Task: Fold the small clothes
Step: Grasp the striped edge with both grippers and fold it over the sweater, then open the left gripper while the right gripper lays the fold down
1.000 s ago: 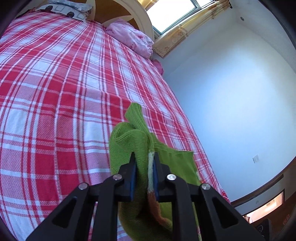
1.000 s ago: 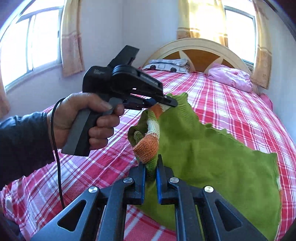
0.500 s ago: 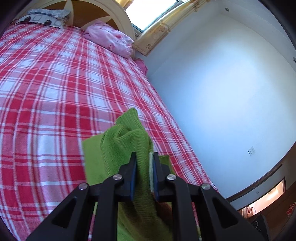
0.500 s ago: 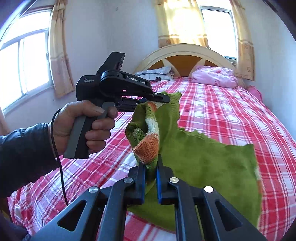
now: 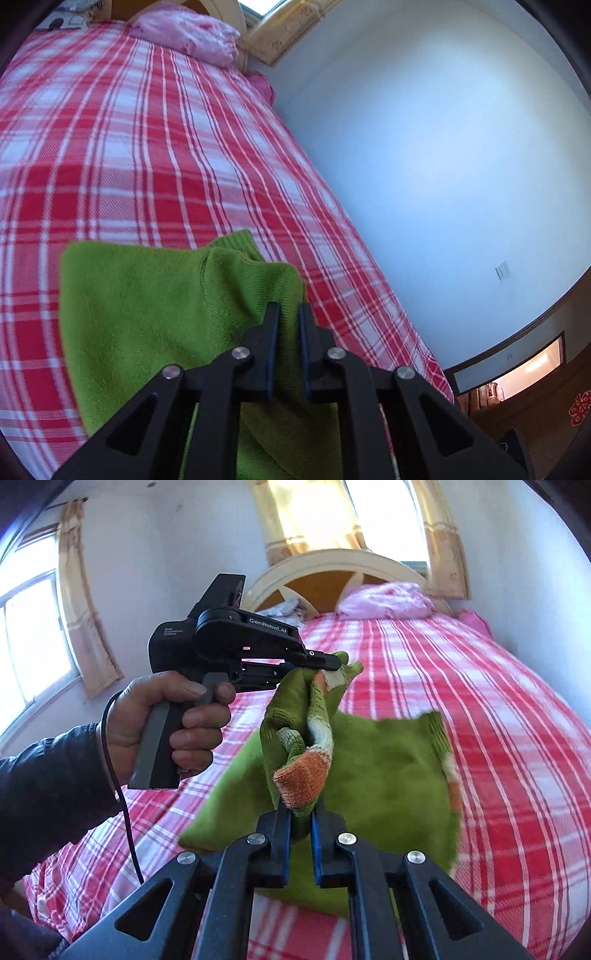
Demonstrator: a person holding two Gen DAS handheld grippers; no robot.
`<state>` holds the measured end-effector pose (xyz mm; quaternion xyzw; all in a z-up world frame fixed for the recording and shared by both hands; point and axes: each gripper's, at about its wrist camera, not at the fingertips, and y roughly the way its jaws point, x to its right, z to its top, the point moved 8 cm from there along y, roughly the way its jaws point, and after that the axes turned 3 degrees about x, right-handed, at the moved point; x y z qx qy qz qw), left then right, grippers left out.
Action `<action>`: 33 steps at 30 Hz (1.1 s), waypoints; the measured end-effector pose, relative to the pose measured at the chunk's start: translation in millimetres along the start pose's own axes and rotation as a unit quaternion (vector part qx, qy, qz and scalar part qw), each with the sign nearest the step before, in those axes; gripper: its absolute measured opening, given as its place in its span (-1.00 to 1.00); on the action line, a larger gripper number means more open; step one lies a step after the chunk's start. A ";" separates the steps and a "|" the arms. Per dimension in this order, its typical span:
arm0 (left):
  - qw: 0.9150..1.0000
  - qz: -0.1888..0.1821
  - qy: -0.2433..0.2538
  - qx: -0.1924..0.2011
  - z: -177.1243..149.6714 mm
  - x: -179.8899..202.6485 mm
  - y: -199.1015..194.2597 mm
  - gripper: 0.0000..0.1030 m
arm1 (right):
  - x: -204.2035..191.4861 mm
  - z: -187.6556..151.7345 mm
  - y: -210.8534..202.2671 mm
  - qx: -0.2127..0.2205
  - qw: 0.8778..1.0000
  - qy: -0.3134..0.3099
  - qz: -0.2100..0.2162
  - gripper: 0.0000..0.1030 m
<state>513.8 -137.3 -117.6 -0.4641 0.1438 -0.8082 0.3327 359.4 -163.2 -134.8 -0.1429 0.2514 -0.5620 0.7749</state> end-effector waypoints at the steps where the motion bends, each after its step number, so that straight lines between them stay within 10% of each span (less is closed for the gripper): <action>1: 1.000 -0.002 -0.003 -0.008 -4.3 1.5 8.4 -0.82 | 6.9 -4.0 -1.3 -0.003 1.000 0.006 -0.004 -0.85; 15: 0.989 0.025 0.136 -0.043 -37.3 72.0 41.9 -0.82 | 68.3 -59.9 -16.0 -0.054 0.995 0.089 -0.010 -0.83; 18: 0.987 0.034 0.154 -0.018 -31.0 81.2 19.2 -0.50 | 76.6 -63.6 -17.5 -0.066 0.991 0.113 0.002 -0.69; 23: 0.978 0.102 0.176 0.040 -28.4 53.4 -26.9 0.17 | 95.4 -39.8 -37.9 -0.034 0.991 0.131 -0.007 0.10; 28: 0.966 0.179 0.171 0.069 -57.3 6.4 -66.4 0.54 | 108.3 1.6 -27.9 -0.018 0.989 0.148 0.024 0.16; 33: 0.973 0.183 0.128 0.056 -88.1 -27.8 -76.6 0.54 | 112.1 23.8 24.1 -0.056 0.986 0.151 0.050 0.16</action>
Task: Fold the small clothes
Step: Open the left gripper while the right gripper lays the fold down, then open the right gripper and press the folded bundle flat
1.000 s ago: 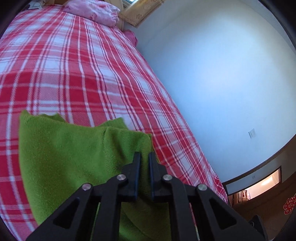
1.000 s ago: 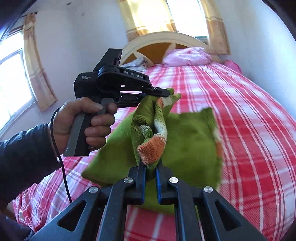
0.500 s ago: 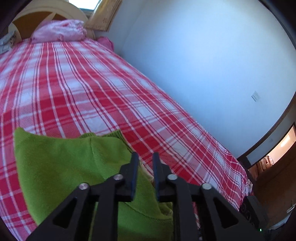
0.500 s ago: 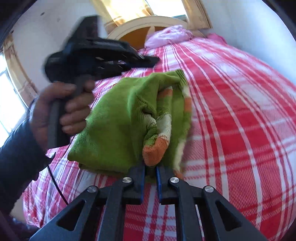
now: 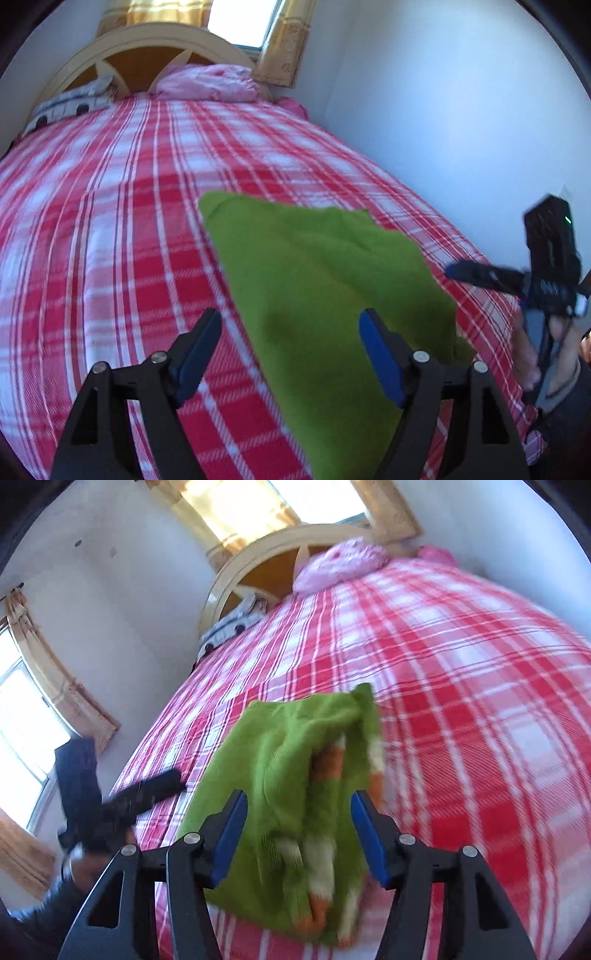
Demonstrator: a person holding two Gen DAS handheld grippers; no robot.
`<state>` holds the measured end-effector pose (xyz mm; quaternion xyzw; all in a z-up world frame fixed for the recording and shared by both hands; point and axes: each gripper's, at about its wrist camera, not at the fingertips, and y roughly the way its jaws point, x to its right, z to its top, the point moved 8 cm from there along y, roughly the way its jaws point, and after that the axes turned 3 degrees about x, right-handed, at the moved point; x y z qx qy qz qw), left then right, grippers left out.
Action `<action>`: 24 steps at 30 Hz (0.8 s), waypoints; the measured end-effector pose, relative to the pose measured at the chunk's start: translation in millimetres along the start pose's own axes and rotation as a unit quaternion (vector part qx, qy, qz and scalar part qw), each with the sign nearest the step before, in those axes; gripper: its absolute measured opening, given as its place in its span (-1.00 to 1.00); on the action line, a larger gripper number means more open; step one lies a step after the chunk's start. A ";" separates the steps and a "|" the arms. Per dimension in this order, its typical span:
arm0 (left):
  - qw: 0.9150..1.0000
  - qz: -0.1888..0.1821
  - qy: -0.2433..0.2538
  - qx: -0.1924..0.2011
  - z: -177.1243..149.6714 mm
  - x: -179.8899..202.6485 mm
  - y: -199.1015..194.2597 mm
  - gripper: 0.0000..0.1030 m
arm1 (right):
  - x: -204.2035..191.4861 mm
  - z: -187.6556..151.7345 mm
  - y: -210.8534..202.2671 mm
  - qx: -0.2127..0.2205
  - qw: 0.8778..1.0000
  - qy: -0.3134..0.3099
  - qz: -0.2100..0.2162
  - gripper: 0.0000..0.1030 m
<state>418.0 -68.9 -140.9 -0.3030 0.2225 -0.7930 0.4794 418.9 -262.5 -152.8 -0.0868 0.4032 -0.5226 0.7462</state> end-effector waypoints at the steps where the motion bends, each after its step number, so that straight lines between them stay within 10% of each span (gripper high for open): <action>1: 1.000 -0.001 -0.010 -0.005 -5.5 -4.1 3.0 0.54 | 3.1 4.0 11.0 -0.011 1.000 0.005 -0.001 0.16; 6: 0.999 -0.009 -0.031 -0.013 -15.8 -7.2 17.6 0.55 | 15.8 9.1 60.6 -0.054 0.997 0.045 0.020 0.08; 8: 0.999 -0.013 -0.034 -0.016 -16.6 -4.5 19.8 0.55 | 15.1 8.9 63.4 -0.055 0.998 0.036 0.014 -0.67; 24: 0.998 -0.031 0.005 -0.056 -43.5 38.7 37.0 0.69 | 63.1 0.0 28.2 -0.013 0.996 0.008 -0.084 -0.57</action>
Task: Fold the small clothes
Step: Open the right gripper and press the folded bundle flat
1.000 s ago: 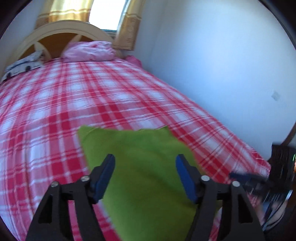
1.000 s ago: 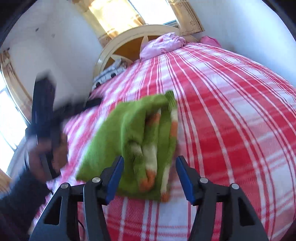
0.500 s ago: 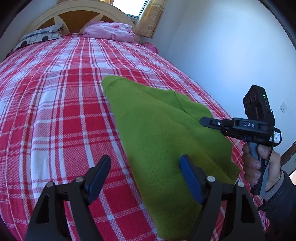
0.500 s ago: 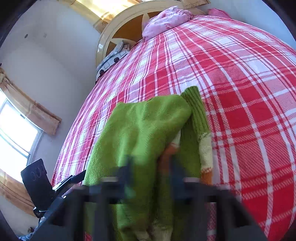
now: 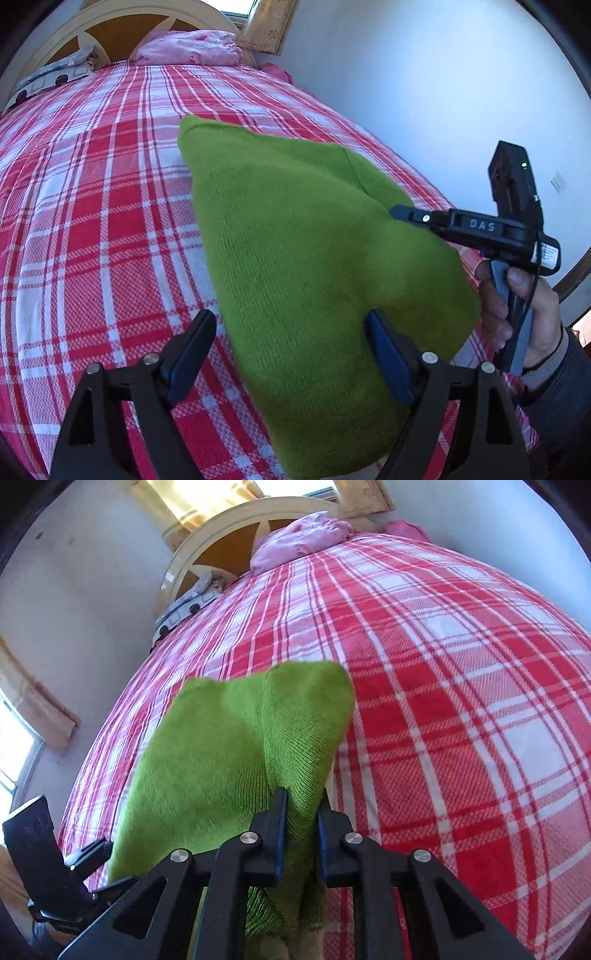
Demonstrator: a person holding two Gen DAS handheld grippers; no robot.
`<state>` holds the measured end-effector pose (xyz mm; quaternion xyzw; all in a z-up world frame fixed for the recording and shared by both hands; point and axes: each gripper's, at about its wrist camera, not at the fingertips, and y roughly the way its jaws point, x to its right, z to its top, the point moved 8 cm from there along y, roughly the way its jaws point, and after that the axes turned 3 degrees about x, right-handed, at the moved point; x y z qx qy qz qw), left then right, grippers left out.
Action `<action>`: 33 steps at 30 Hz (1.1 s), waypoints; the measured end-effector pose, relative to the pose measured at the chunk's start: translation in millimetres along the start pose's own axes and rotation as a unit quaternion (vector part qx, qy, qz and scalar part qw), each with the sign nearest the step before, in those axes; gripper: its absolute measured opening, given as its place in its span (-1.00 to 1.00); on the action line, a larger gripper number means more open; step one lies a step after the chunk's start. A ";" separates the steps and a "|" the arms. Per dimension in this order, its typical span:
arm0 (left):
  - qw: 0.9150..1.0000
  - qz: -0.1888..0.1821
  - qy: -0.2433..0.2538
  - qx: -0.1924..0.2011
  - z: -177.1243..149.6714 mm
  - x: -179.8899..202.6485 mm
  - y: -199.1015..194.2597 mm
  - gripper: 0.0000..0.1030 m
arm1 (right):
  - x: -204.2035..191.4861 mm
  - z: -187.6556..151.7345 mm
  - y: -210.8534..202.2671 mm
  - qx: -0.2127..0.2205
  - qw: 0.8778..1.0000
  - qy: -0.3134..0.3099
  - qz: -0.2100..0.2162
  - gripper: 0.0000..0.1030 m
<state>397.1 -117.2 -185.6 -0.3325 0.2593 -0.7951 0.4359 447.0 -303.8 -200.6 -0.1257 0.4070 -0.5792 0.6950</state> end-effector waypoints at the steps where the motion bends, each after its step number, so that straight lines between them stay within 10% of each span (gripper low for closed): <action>1: 1.000 0.001 -0.001 0.000 -0.4 -1.2 -1.9 0.69 | 0.8 0.3 -4.6 0.004 1.000 0.000 -0.013 -0.24; 7: 0.997 0.059 0.008 0.038 20.5 -17.9 -25.1 0.80 | -45.9 6.4 -64.4 0.077 0.996 -0.051 0.009 -0.01; 11: 0.998 0.059 -0.004 0.024 16.2 -24.6 -20.1 0.81 | -88.5 -24.4 -61.1 0.038 0.991 -0.094 0.084 -0.01; 21: 0.997 0.073 -0.006 0.022 2.8 -25.7 -13.3 0.95 | -93.2 -70.7 -23.5 -0.023 0.989 -0.145 0.015 0.00; 33: 0.997 0.069 -0.018 0.034 -1.7 -29.2 -11.4 1.00 | -150.8 -16.5 19.5 -0.012 0.976 -0.214 -0.032 0.00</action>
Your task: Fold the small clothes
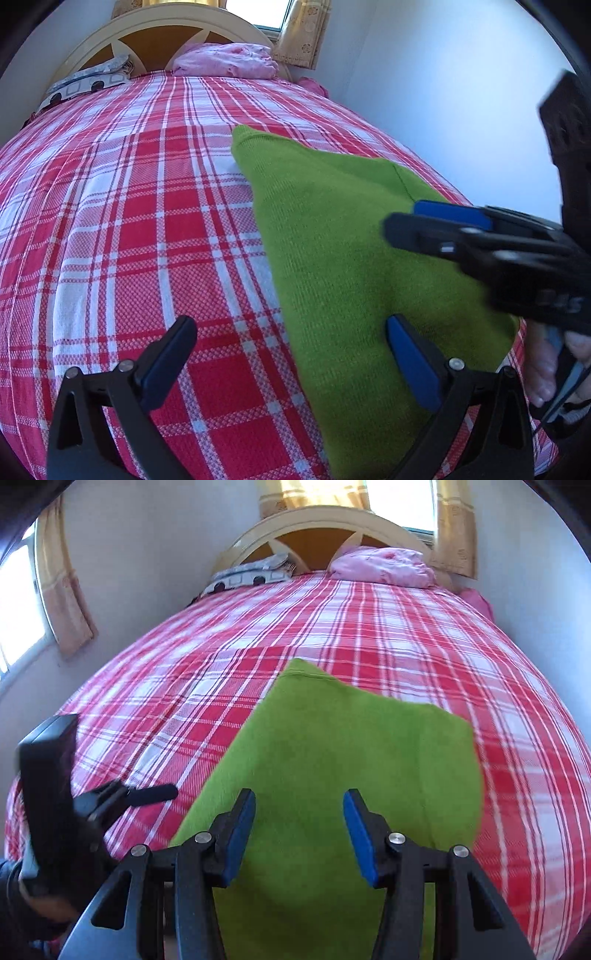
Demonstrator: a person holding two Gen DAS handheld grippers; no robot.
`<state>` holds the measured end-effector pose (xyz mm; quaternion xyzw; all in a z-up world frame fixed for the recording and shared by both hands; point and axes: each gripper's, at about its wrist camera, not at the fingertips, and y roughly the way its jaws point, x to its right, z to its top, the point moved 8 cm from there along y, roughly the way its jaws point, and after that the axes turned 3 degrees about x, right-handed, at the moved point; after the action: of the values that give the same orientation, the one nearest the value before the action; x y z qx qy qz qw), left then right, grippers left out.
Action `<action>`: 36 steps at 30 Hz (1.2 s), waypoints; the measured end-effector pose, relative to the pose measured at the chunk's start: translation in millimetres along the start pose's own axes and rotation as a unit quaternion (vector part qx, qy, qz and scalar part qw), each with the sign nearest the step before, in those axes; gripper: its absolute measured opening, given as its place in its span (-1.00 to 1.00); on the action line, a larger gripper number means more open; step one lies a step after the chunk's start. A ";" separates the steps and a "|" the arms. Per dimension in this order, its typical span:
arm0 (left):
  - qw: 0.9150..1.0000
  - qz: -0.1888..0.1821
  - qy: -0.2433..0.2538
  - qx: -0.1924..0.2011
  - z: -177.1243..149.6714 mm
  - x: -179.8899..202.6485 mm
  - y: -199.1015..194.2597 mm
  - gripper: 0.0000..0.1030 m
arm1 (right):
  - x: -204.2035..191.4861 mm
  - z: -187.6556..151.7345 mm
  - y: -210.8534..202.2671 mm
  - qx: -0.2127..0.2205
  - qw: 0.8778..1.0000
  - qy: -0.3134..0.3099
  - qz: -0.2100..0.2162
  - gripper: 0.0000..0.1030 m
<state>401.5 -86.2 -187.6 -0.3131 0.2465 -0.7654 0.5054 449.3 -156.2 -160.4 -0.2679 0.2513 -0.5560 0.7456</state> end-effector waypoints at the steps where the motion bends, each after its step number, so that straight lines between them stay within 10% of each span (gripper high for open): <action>1: 1.000 -0.002 -0.001 0.000 -0.1 -0.3 0.3 1.00 | -1.4 -0.9 8.4 -0.010 1.000 -0.008 -0.011 -0.01; 12: 1.000 -0.012 -0.012 -0.008 -2.3 -1.8 5.6 1.00 | 12.1 -10.5 44.5 -0.038 0.999 0.028 -0.010 0.00; 36: 1.000 -0.002 0.007 -0.009 -17.4 7.6 -5.7 1.00 | 31.7 -99.4 -42.7 0.007 0.999 0.023 -0.035 0.04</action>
<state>383.1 -90.1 -193.7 -0.3127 0.2559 -0.7662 0.4996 360.9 -208.8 -206.4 -0.2588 0.2546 -0.5896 0.7215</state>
